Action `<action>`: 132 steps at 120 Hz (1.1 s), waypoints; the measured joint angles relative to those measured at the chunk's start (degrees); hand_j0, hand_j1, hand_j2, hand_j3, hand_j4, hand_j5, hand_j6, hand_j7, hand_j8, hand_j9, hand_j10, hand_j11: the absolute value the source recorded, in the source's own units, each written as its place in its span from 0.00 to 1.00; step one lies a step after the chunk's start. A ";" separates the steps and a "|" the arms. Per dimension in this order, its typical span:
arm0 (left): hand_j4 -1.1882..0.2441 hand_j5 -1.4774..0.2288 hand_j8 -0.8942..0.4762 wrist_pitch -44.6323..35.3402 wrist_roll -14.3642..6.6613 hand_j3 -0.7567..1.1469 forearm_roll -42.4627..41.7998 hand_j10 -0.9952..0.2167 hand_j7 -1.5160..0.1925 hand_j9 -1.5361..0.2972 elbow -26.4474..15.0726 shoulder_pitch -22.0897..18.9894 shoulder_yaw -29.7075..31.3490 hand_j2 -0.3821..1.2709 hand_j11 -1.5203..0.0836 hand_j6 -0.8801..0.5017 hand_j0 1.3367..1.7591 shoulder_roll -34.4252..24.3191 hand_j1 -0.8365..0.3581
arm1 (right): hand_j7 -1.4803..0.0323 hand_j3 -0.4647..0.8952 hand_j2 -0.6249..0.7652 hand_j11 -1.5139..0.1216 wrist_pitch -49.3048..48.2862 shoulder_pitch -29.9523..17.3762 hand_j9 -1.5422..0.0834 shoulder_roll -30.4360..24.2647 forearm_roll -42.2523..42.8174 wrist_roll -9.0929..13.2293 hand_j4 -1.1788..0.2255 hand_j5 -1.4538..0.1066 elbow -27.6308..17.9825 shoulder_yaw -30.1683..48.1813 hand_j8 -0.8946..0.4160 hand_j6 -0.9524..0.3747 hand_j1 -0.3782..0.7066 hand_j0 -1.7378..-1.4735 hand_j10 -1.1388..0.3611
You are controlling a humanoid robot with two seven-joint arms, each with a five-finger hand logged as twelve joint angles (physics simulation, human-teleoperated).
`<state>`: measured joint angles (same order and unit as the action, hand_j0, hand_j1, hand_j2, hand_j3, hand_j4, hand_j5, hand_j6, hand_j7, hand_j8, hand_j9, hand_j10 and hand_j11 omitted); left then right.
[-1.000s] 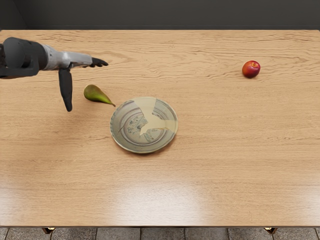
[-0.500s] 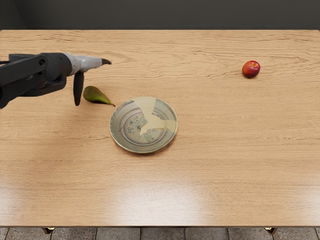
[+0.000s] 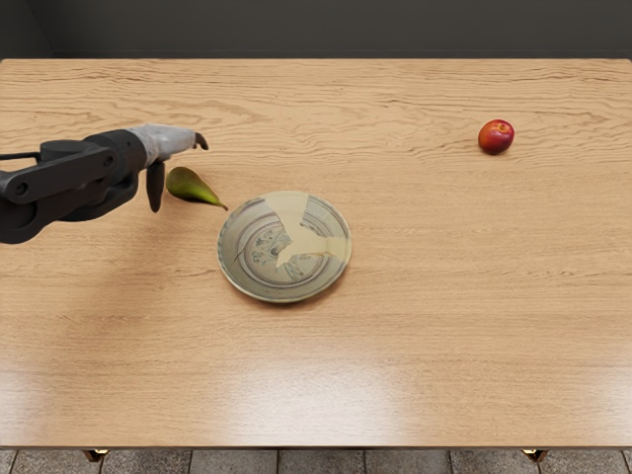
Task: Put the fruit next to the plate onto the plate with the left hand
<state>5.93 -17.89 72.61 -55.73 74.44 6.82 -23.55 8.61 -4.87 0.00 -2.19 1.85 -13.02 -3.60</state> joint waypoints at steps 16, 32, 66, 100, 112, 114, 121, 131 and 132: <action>0.67 0.70 0.49 -1.05 0.22 0.40 -0.15 0.64 0.72 0.68 0.83 -0.47 0.17 0.26 0.77 0.47 0.76 0.98 0.77 | 0.95 0.34 0.45 0.90 0.00 -0.04 0.93 0.00 0.00 0.00 0.82 0.91 0.00 0.00 0.66 0.70 0.06 0.30 0.74; 0.67 0.69 0.48 -1.99 0.36 0.40 -0.25 0.63 0.71 0.67 1.26 -0.79 0.26 0.26 0.76 0.47 0.76 1.65 0.76 | 0.95 0.34 0.45 0.90 0.00 -0.05 0.93 0.00 0.00 0.00 0.82 0.91 0.00 0.00 0.66 0.70 0.06 0.30 0.74; 0.65 0.67 0.47 -2.59 0.42 0.40 -0.29 0.61 0.70 0.66 1.47 -2.20 0.29 0.26 0.74 0.45 0.76 1.67 0.74 | 0.95 0.34 0.45 0.90 0.00 -0.13 0.93 0.00 0.00 0.00 0.82 0.91 0.01 -0.07 0.66 0.70 0.06 0.30 0.74; 0.63 0.65 0.44 -4.61 0.47 0.40 -0.08 0.58 0.67 0.63 1.59 -3.40 0.33 0.27 0.71 0.42 0.76 2.09 0.70 | 0.95 0.34 0.45 0.90 0.00 -0.14 0.93 0.00 0.00 0.00 0.82 0.91 0.01 -0.09 0.66 0.70 0.06 0.30 0.74; 0.62 0.64 0.43 -5.03 0.53 0.40 -0.05 0.57 0.66 0.62 1.80 -3.69 0.37 0.27 0.70 0.42 0.76 2.43 0.69 | 0.95 0.34 0.45 0.90 0.00 -0.18 0.93 0.00 0.00 0.00 0.82 0.91 0.01 -0.09 0.66 0.70 0.06 0.30 0.74; 0.62 0.63 0.43 -5.08 0.54 0.40 -0.05 0.57 0.66 0.62 1.82 -3.69 0.37 0.27 0.70 0.41 0.76 2.51 0.69 | 0.95 0.34 0.45 0.90 0.00 -0.19 0.93 0.00 0.00 0.00 0.82 0.91 0.01 -0.09 0.66 0.70 0.06 0.30 0.74; 0.61 0.63 0.42 -5.31 0.56 0.40 -0.01 0.56 0.65 0.62 2.34 -3.83 0.38 0.27 0.70 0.41 0.76 3.54 0.68 | 0.95 0.34 0.45 0.90 0.00 -0.20 0.93 0.00 0.00 0.00 0.82 0.91 0.01 -0.09 0.66 0.70 0.06 0.30 0.74; 0.61 0.63 0.42 -6.01 0.57 0.40 0.03 0.56 0.65 0.61 3.28 -4.05 0.66 0.27 0.69 0.41 0.76 3.95 0.68 | 0.95 0.34 0.45 0.90 0.00 -0.22 0.93 0.00 0.00 0.00 0.82 0.91 0.01 -0.09 0.66 0.70 0.06 0.30 0.74; 0.61 0.62 0.42 -6.07 0.57 0.40 0.03 0.56 0.65 0.61 3.34 -4.05 0.70 0.27 0.69 0.41 0.76 3.91 0.68 | 0.95 0.34 0.45 0.90 0.00 -0.22 0.93 0.00 0.00 0.00 0.82 0.91 0.01 -0.09 0.66 0.70 0.06 0.30 0.74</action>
<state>-0.14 -17.32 72.64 -52.40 70.40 7.52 -19.64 8.61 -5.09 0.00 -2.20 1.85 -13.01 -3.69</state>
